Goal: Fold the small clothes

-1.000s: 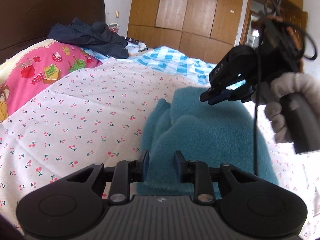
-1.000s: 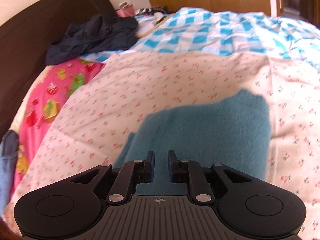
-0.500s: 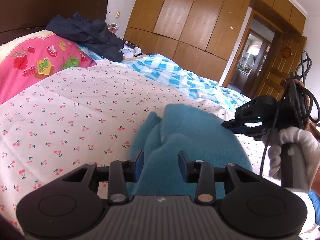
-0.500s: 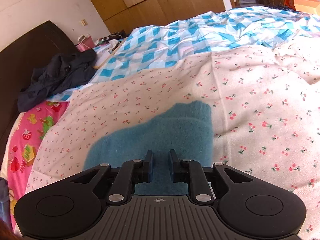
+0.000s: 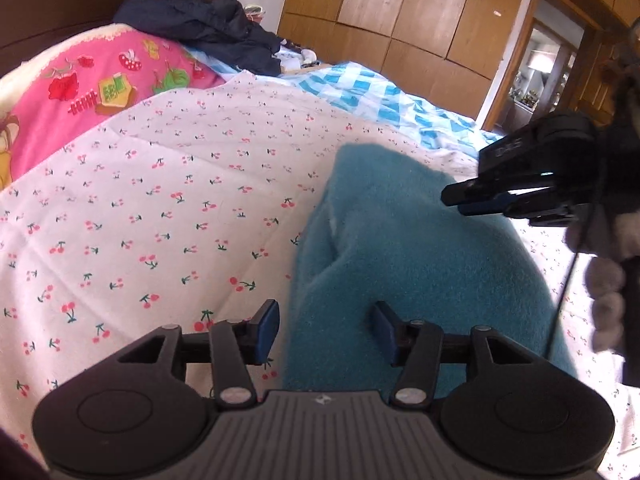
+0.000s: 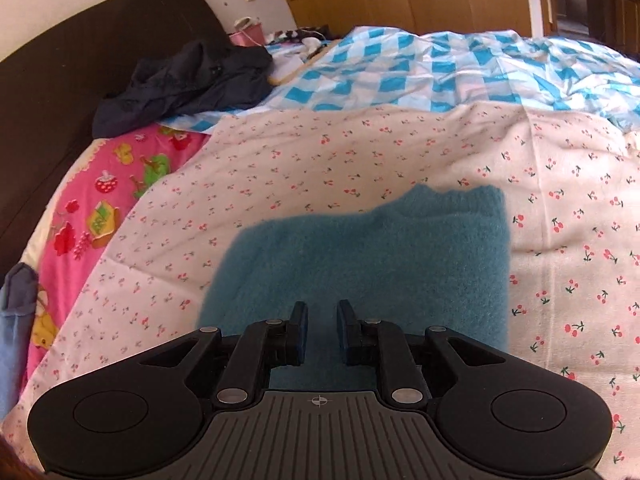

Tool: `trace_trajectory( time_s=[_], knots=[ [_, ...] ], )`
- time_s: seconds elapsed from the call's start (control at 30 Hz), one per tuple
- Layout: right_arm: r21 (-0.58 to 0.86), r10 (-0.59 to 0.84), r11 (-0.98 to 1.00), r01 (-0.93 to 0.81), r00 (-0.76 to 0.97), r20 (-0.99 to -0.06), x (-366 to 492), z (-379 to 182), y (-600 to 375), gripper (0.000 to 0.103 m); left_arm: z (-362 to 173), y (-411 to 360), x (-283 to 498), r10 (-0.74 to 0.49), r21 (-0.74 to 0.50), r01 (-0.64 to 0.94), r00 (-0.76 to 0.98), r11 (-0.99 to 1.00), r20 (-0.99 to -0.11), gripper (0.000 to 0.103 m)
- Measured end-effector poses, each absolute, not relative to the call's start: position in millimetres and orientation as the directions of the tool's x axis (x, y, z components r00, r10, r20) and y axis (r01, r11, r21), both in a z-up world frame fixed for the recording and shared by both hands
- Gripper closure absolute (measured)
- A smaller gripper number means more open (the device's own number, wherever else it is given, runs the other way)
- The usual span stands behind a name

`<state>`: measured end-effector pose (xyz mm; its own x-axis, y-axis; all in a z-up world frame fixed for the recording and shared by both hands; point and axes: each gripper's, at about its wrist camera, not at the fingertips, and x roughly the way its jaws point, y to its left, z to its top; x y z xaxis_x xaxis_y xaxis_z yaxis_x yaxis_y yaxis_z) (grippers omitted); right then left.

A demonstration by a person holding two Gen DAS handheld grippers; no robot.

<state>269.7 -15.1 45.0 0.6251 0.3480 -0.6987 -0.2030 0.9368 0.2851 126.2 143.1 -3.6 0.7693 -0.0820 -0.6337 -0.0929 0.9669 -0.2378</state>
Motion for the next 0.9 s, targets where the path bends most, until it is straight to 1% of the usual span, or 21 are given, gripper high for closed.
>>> trace_trajectory(
  time_s=[0.1,0.2,0.23,0.33,0.43,0.5,0.57,0.63,0.7,0.77,0.9],
  knots=[
    [0.278,0.4,0.915,-0.292,0.575,-0.714,240,44,-8,0.085,-3,138,126,-0.068,-0.207,-0.085,0.769,0.975,-0.635,0.046],
    [0.227,0.376,0.922,-0.313,0.59,-0.715,223,30,-6,0.087,-4,136,126,-0.069,-0.202,-0.084,0.759,0.976,-0.647,0.045],
    [0.244,0.377,0.924,-0.294,0.592,-0.713,222,31,-8,0.087,-3,135,125,-0.07,-0.205,-0.084,0.758,0.975,-0.648,0.045],
    [0.3,0.407,0.913,-0.275,0.608,-0.681,214,50,-17,0.085,2,132,119,-0.053,-0.188,-0.088,0.77,0.978,-0.636,0.045],
    [0.25,0.396,0.918,-0.309,0.651,-0.648,194,70,-27,0.085,8,127,111,-0.061,-0.195,-0.077,0.784,0.978,-0.618,0.045],
    [0.243,0.393,0.919,-0.31,0.668,-0.633,182,79,-38,0.085,15,123,104,-0.08,-0.209,-0.061,0.791,0.976,-0.606,0.045],
    [0.279,0.419,0.908,-0.313,0.672,-0.611,170,87,-53,0.085,25,120,95,-0.126,-0.243,-0.024,0.804,0.97,-0.58,0.045],
    [0.325,0.467,0.884,-0.336,0.674,-0.572,156,95,-67,0.084,38,114,81,-0.204,-0.298,0.038,0.811,0.954,-0.548,0.045],
    [0.334,0.482,0.875,-0.35,0.688,-0.543,142,104,-76,0.084,51,107,69,-0.265,-0.339,0.091,0.817,0.936,-0.512,0.045],
    [0.347,0.509,0.859,-0.376,0.693,-0.511,129,110,-82,0.084,65,100,59,-0.302,-0.362,0.128,0.826,0.923,-0.476,0.045],
    [0.386,0.552,0.829,-0.406,0.704,-0.447,103,120,-93,0.084,94,94,45,-0.392,-0.453,0.206,0.844,0.867,-0.366,0.045]
  ],
)
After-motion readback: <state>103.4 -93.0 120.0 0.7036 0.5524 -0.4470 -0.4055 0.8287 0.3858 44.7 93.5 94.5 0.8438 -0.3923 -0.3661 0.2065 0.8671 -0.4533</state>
